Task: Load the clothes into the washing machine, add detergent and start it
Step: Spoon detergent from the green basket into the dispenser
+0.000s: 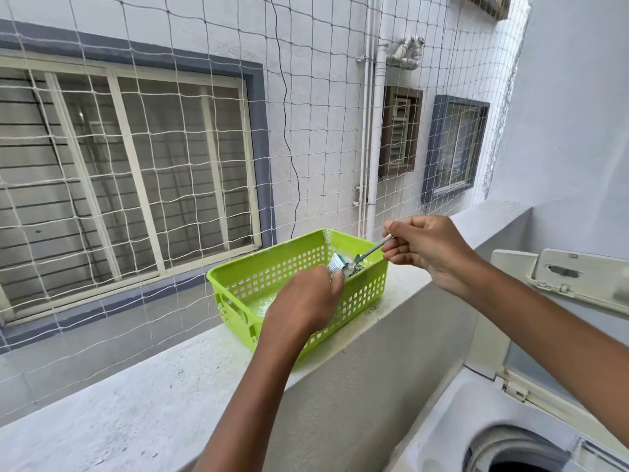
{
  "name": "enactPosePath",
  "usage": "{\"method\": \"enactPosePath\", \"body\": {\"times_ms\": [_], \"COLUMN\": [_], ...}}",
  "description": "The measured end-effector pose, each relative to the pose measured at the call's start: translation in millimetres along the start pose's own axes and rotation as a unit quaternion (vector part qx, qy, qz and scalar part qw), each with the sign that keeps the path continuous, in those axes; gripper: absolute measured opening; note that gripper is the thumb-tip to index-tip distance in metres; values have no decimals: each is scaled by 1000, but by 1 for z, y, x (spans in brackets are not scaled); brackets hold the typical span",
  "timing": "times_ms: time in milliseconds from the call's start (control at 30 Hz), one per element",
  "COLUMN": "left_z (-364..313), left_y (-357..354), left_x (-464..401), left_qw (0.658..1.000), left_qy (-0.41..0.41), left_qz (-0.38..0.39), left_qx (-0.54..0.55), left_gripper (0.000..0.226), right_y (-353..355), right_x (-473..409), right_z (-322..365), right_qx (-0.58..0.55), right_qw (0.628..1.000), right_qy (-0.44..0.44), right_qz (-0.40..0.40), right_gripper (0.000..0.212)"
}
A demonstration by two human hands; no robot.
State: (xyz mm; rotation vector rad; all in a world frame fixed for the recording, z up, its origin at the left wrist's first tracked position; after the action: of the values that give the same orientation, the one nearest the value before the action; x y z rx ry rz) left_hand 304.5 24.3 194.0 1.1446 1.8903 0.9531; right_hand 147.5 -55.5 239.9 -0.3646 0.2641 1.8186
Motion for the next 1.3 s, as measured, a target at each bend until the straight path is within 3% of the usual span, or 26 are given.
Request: {"method": "enactPosePath", "body": {"times_ms": [633,1300], "left_z": [2,-3], "left_y": [-2,1], "left_x": [-1,7], "left_qw": [999,995], "left_qy": [-14,-4], "left_qz": [-17,-44], "left_qx": [-28,-90], "left_gripper": [40,45], "right_y": [16,26], "right_x": [20,25], "right_z": [-7,-13], "right_qx": [-138,-198], "right_qw": [984,970], "right_qy": [-32,-40], "right_qz": [-109,-135], "right_gripper": [16,16]}}
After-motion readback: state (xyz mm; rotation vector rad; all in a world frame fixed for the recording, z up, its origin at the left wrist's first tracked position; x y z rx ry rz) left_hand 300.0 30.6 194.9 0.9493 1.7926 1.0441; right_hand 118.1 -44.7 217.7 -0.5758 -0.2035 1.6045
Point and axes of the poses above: each hand's wrist, its own x-axis away from the middle knuckle, its own y-axis out of the back of the hand, z = x × y, the point moved 1 cm from there along -x, towards the middle knuckle, and after that the axes turned 10 degrees about y, right-handed, at the moved point
